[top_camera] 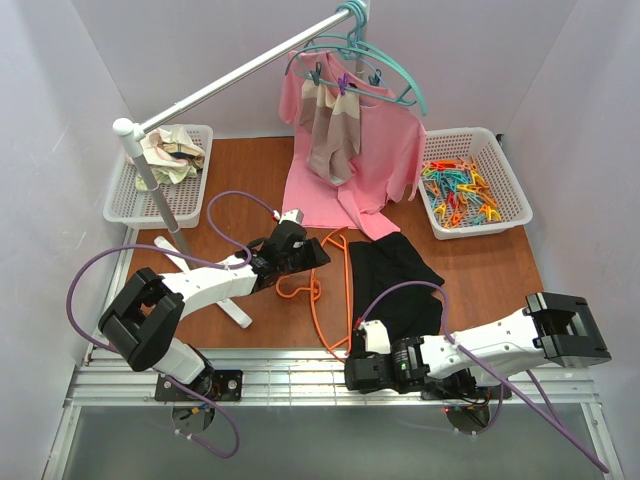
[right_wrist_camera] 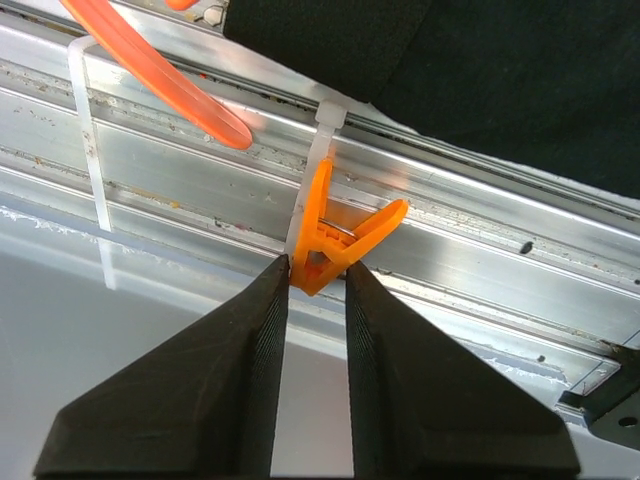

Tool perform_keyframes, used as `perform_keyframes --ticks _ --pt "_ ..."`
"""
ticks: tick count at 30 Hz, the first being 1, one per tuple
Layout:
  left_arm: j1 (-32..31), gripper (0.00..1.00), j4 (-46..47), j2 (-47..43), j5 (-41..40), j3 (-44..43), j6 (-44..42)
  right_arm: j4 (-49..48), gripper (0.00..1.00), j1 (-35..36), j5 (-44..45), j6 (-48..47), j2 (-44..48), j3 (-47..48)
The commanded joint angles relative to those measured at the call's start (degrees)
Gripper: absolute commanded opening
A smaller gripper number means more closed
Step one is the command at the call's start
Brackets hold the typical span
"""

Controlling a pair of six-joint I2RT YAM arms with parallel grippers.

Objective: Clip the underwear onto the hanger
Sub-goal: Pick up the clamp at the center of the board.

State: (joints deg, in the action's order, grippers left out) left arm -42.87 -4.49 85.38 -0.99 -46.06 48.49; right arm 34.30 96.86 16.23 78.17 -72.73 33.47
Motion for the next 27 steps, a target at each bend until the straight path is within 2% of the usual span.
perform_keyframes --ticks 1,3,10,14,19,27 --pt "-0.2 0.52 -0.6 -2.9 0.4 0.9 -0.9 1.5 0.18 0.3 1.0 2.3 -4.9 -1.4" --pt "-0.2 0.52 -0.7 -3.0 0.6 1.1 -0.8 1.6 0.13 0.3 0.6 2.2 -6.7 -0.9" --pt "-0.2 0.52 -0.3 -3.5 0.9 2.0 -0.7 1.8 0.12 0.3 -1.7 3.6 -8.1 -1.0" --pt "-0.2 0.52 0.1 -3.6 0.9 2.1 -0.9 3.0 0.08 0.5 -1.3 3.2 -7.2 -0.1" --pt "-0.2 0.52 0.1 -4.5 0.9 1.5 -2.4 13.6 0.04 1.4 -0.4 3.1 -3.1 5.1" --pt "-0.2 0.53 1.5 -5.1 3.9 1.7 -2.3 26.9 0.04 1.5 -0.3 3.7 10.1 11.4"
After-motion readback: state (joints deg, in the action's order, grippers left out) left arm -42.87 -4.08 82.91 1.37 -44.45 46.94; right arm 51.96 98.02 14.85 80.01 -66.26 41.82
